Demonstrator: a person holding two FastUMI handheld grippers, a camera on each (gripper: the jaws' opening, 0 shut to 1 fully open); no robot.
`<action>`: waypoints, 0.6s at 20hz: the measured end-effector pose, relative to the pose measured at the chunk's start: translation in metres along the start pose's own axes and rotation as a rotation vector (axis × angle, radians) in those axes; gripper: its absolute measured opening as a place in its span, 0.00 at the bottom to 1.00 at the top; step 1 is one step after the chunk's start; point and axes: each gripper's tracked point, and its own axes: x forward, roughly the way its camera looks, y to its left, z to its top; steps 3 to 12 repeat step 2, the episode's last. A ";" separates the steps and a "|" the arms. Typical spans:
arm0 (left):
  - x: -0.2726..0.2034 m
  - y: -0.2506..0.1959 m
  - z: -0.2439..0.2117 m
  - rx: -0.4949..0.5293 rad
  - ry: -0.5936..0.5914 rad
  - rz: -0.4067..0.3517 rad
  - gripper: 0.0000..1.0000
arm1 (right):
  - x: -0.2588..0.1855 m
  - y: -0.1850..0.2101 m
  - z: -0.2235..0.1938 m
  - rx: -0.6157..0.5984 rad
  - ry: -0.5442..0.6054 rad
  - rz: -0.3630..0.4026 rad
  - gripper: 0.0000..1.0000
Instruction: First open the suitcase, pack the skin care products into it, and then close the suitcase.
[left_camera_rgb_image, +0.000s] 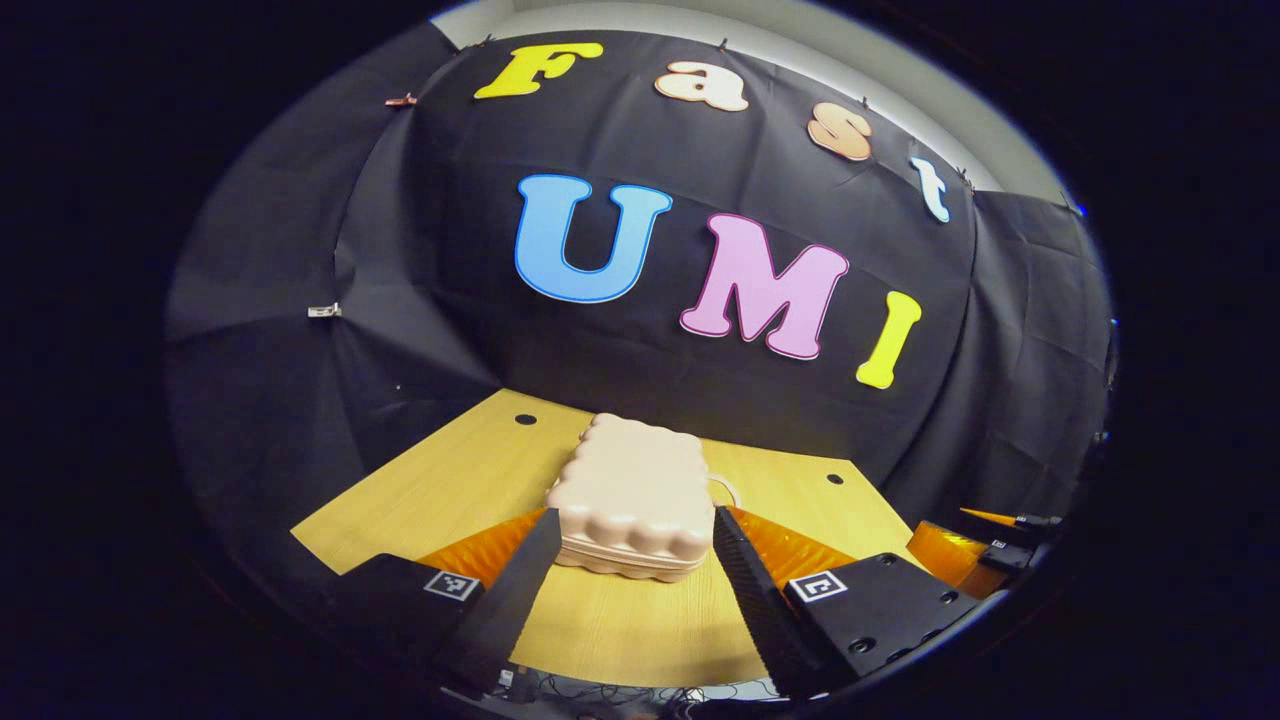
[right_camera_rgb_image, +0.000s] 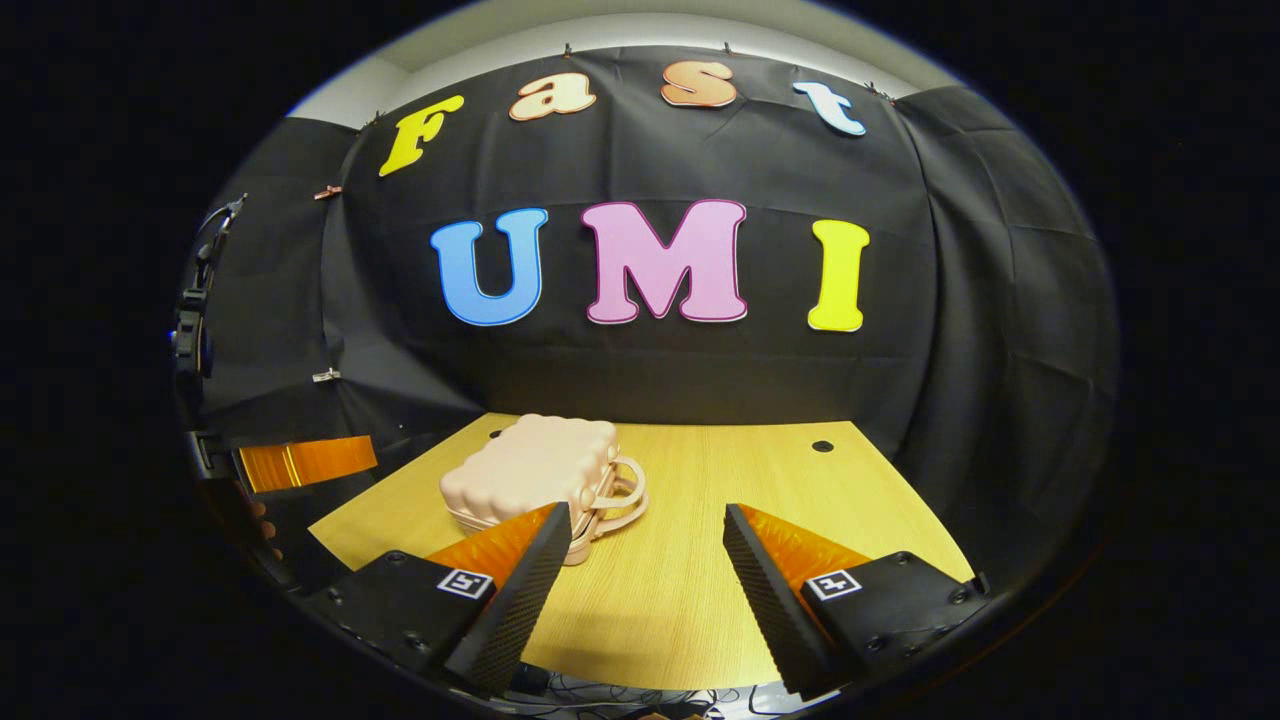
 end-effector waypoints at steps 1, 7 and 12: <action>-0.002 -0.004 0.002 0.014 -0.008 -0.006 0.96 | 0.001 0.000 0.001 0.002 -0.003 0.002 0.97; -0.002 -0.006 0.004 0.028 -0.014 -0.010 0.96 | 0.001 0.001 0.001 0.002 -0.004 0.003 0.97; -0.002 -0.006 0.004 0.028 -0.014 -0.010 0.96 | 0.001 0.001 0.001 0.002 -0.004 0.003 0.97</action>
